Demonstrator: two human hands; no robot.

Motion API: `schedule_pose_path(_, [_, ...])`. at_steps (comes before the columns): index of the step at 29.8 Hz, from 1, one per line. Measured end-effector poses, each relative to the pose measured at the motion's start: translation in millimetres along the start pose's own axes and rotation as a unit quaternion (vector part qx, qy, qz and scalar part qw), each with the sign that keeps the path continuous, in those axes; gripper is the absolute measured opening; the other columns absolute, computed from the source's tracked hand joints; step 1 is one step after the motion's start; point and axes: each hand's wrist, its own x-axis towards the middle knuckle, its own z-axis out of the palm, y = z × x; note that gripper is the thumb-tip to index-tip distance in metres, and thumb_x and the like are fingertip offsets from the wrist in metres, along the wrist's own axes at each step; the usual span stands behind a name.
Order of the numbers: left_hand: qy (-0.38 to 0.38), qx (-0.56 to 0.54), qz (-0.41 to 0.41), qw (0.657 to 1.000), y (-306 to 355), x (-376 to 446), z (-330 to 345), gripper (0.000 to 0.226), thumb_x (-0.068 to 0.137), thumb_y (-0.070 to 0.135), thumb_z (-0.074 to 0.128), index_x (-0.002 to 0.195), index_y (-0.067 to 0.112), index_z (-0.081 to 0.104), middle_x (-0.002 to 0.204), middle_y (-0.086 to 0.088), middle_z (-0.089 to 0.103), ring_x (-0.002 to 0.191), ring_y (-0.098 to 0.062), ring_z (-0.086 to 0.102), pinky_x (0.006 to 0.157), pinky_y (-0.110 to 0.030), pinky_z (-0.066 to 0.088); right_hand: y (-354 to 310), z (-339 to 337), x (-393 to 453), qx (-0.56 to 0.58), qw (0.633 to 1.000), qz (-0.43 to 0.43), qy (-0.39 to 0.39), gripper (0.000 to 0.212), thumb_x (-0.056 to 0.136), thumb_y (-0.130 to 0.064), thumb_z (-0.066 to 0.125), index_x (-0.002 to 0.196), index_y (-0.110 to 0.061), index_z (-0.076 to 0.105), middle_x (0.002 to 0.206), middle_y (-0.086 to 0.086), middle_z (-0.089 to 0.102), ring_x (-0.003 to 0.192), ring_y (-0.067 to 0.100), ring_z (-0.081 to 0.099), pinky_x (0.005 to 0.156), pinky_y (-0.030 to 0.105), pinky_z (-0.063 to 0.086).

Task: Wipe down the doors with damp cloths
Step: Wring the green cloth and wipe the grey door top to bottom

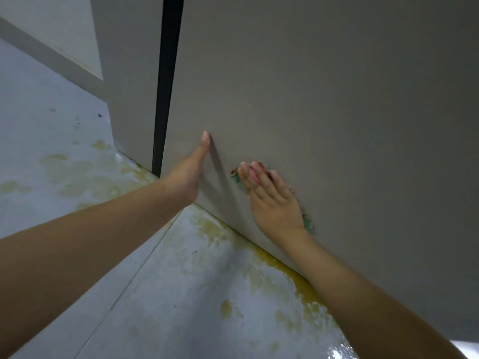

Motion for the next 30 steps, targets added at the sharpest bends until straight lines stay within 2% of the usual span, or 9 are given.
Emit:
schedule_pose_path(6, [-0.025, 0.095, 0.013, 0.995, 4.3, -4.3, 4.7, 0.054, 0.1, 0.042, 0.037, 0.147, 0.016, 0.03, 0.151, 0.001, 0.035, 0.127, -0.004, 0.036, 0.072, 0.0, 0.028, 11.0, -16.6, -10.7, 0.005, 0.997, -0.019, -0.073, 0.063, 0.078, -0.009, 0.041, 0.141, -0.01, 0.042, 0.148, -0.003, 0.037, 0.139, 0.012, 0.024, 0.118, 0.03, 0.004])
schedule_pose_path(8, [-0.012, 0.108, 0.023, 0.994, 8.8, -4.4, -2.5, 0.065, 0.095, 0.052, 0.043, 0.146, 0.015, 0.032, 0.151, 0.001, 0.036, 0.134, -0.011, 0.035, 0.085, -0.003, 0.028, 23.6, -29.7, -21.0, 0.022, 0.998, 0.048, -0.047, 0.06, 0.082, -0.013, 0.041, 0.142, -0.008, 0.039, 0.149, -0.002, 0.032, 0.141, 0.019, 0.025, 0.119, 0.032, 0.004])
schedule_pose_path(10, [0.013, 0.092, 0.002, 0.996, 18.3, 0.5, -11.4, 0.085, 0.084, 0.064, 0.051, 0.147, 0.011, 0.031, 0.153, 0.0, 0.031, 0.141, -0.018, 0.028, 0.112, -0.024, 0.022, 39.5, -42.7, -19.4, 0.009, 0.993, 0.116, -0.004, 0.059, 0.087, -0.018, 0.041, 0.144, -0.007, 0.031, 0.15, 0.001, 0.028, 0.141, 0.024, 0.022, 0.119, 0.035, 0.0])
schedule_pose_path(12, [0.025, 0.061, -0.005, 0.998, 25.5, 7.6, -20.2, 0.098, 0.078, 0.071, 0.052, 0.15, 0.012, 0.023, 0.158, -0.002, 0.021, 0.145, -0.021, 0.019, 0.119, -0.037, 0.015, 51.2, -52.4, 5.1, -0.019, 0.982, 0.186, 0.041, 0.057, 0.092, -0.021, 0.042, 0.145, -0.005, 0.027, 0.152, 0.005, 0.029, 0.141, 0.025, 0.017, 0.119, 0.038, -0.002])
schedule_pose_path(15, [0.055, 0.04, -0.002, 0.998, 28.2, 21.5, -33.4, 0.102, 0.075, 0.075, 0.052, 0.15, 0.013, 0.02, 0.157, -0.004, 0.021, 0.145, -0.022, 0.02, 0.119, -0.038, 0.015, 53.4, -58.1, 69.6, -0.016, 0.971, 0.218, 0.099, 0.058, 0.092, -0.023, 0.048, 0.144, -0.004, 0.031, 0.149, 0.007, 0.035, 0.138, 0.03, 0.023, 0.117, 0.041, 0.001])
schedule_pose_path(21, [0.032, -0.01, 0.023, 0.999, 27.5, 39.7, -42.5, 0.085, 0.085, 0.071, 0.04, 0.148, 0.015, 0.031, 0.154, 0.001, 0.031, 0.142, -0.017, 0.026, 0.118, -0.037, 0.016, 4.2, -26.7, 128.1, -0.054, 0.997, -0.041, 0.042, 0.062, 0.09, -0.02, 0.05, 0.146, -0.008, 0.028, 0.152, 0.003, 0.032, 0.141, 0.022, 0.028, 0.117, 0.039, 0.002])
schedule_pose_path(26, [0.029, -0.028, 0.018, 0.999, 18.6, 44.3, -46.1, 0.089, 0.083, 0.073, 0.038, 0.151, 0.017, 0.022, 0.157, 0.002, 0.023, 0.144, -0.017, 0.022, 0.117, -0.039, 0.015, -37.7, 0.6, 105.2, -0.146, 0.953, -0.223, -0.144, 0.062, 0.09, -0.015, 0.009, 0.145, 0.001, -0.013, 0.156, 0.011, -0.015, 0.14, 0.028, -0.02, 0.101, 0.05, -0.034])
schedule_pose_path(28, [0.029, -0.045, 0.015, 0.998, 20.7, 45.3, -46.8, 0.09, 0.084, 0.073, 0.038, 0.152, 0.018, 0.018, 0.159, 0.004, 0.019, 0.145, -0.016, 0.018, 0.117, -0.039, 0.011, -28.5, -0.3, 84.8, -0.144, 0.947, -0.238, -0.161, 0.064, 0.088, -0.016, 0.017, 0.148, -0.003, 0.0, 0.154, 0.01, -0.013, 0.14, 0.027, -0.018, 0.104, 0.047, -0.032])
schedule_pose_path(30, [0.033, -0.045, 0.012, 0.998, 19.9, 48.8, -49.1, 0.091, 0.084, 0.073, 0.039, 0.153, 0.018, 0.016, 0.159, 0.005, 0.016, 0.146, -0.015, 0.015, 0.117, -0.039, 0.01, -7.7, -11.9, 63.5, -0.097, 0.967, -0.195, -0.131, 0.065, 0.082, -0.019, 0.036, 0.145, -0.011, 0.031, 0.154, 0.002, 0.018, 0.145, 0.021, 0.012, 0.116, 0.039, -0.01])
